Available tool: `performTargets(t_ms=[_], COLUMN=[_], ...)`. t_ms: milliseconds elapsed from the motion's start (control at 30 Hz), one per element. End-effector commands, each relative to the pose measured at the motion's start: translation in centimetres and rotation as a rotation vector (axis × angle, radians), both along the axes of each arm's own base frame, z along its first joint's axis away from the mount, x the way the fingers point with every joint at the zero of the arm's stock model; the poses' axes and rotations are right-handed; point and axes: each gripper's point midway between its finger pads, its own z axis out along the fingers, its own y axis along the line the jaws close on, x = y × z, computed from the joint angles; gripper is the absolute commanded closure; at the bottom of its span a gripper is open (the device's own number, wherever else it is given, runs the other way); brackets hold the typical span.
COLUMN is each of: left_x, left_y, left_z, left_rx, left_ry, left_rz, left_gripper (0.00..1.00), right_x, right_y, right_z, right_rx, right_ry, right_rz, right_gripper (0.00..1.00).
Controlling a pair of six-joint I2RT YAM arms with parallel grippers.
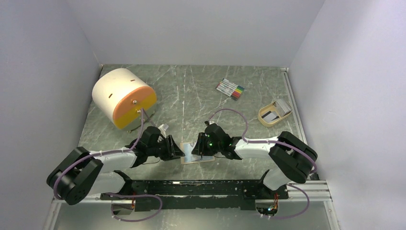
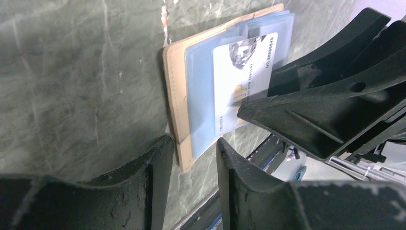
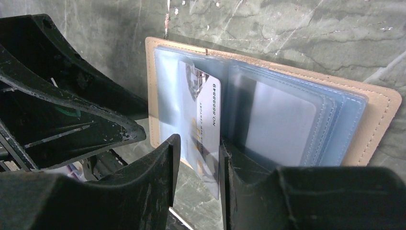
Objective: Put the credit cards into the card holder
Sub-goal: Insert the credit card into the card holder.
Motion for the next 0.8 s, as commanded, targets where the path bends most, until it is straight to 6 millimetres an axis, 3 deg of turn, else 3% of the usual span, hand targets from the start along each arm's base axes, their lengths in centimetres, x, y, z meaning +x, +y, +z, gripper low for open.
performTargets(t_ms=[0,267,500,700,767], left_x=[0.8,0.4,0.3,0.1,0.0], left_y=[-1.4,-2.6,-2.9,-2.6,-2.6], left_z=[1.3,2.0,3.6,2.5,2.3], left_rx=[-0.080,-0.181,-0.253,-0.213,-0.217], left_ry=[-0.051,-0.052,-0.098,-0.061,-0.053], left_rz=[-0.017,-0.050,-0.059,-0.050,-0.054], left_gripper=[0.57,0.69,0.73,0.90,0.91], right_x=[0.0,-0.1,-0.3,0.1,0.3], right_y=[-0.4,-0.6,-0.9,-1.2,-1.5], right_z=[-0.6,-0.6,-0.8,-0.5,-0.1], right_rx=[-0.038,-0.037,-0.039,-0.067,-0.085], right_ry=[-0.003,-0.007,-0.001,-0.018,-0.028], right_rz=[0.009,0.004,-0.004,-0.007,-0.015], right_gripper=[0.62,0.62,0.61,0.61,0.60])
